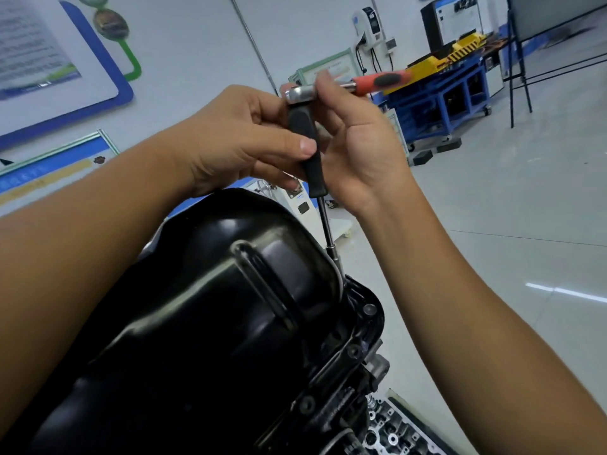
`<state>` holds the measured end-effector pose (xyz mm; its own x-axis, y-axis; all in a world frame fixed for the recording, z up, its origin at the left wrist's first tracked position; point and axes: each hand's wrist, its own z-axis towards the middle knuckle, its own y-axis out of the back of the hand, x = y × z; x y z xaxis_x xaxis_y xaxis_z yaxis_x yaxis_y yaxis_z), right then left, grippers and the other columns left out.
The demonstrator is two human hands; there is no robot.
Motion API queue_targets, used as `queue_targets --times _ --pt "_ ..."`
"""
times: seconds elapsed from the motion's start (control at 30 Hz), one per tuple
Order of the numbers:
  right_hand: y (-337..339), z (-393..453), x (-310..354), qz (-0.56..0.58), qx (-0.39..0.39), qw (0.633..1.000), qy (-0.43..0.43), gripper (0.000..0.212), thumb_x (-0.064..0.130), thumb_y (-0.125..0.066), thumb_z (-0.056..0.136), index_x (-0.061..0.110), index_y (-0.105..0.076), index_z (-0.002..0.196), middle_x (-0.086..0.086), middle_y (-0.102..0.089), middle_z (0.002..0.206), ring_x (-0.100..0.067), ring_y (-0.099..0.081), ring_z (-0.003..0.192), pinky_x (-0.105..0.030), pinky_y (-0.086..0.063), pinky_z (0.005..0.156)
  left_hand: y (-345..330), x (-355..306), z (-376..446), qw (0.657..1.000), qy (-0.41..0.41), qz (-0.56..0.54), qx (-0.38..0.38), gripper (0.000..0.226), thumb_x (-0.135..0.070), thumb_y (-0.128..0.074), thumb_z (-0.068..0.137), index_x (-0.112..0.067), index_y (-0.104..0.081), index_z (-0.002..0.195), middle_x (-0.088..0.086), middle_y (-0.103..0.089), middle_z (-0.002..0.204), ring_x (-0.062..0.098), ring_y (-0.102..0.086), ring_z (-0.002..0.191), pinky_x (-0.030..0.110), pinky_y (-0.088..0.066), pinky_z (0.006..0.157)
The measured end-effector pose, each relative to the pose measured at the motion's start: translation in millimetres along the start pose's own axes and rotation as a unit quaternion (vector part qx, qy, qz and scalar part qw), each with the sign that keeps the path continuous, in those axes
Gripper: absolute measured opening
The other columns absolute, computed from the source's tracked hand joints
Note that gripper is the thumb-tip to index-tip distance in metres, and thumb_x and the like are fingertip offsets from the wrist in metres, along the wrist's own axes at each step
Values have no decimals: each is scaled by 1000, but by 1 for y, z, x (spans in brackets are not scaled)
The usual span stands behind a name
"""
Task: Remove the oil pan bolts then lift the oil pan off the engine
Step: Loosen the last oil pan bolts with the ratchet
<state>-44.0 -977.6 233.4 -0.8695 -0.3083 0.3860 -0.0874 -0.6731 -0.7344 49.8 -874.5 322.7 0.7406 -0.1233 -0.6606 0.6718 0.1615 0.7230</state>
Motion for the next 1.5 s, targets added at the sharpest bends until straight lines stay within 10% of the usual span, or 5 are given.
queue_targets --times 0.17,0.37,0.6,1.13,1.5 --pt "1 -5 5 -231 -24 927 293 18 1 -78 86 11 -64 81 -2 -74 77 -20 -75 78 -33 -59 71 -2 0 2 998 5 43 -46 25 -10 -81 81 -1 -70 103 22 -77 90 33 -78 79 32 -62 61" --pt "-1 -5 3 46 -24 998 -36 23 23 -62 100 1 -66 103 -20 -70 111 -41 -68 108 -58 -54 99 -2 -3 0 999 -26 20 16 31 -13 -78 85 -7 -74 115 17 -77 107 34 -76 98 39 -65 76" --pt "1 -9 1 -252 -53 911 322 20 5 -77 89 16 -61 84 5 -73 76 -16 -74 78 -35 -59 69 -2 -3 1 998 0 46 -42 32 -10 -81 80 0 -72 110 18 -78 96 33 -78 84 33 -61 64" --pt "-10 -19 -6 18 -86 996 32 44 19 -56 105 -14 -55 134 -29 -65 128 -45 -61 126 -58 -44 111 -17 -17 0 993 20 109 -50 24 -24 -79 88 -3 -75 100 18 -77 94 15 -55 47 26 -42 53" --pt "-13 -18 2 26 -55 998 7 23 20 -60 103 -1 -67 107 -13 -73 100 -29 -71 91 -42 -60 80 -5 -9 -1 997 0 73 -27 18 -20 -76 91 -7 -75 104 12 -78 100 14 -59 54 22 -45 50"
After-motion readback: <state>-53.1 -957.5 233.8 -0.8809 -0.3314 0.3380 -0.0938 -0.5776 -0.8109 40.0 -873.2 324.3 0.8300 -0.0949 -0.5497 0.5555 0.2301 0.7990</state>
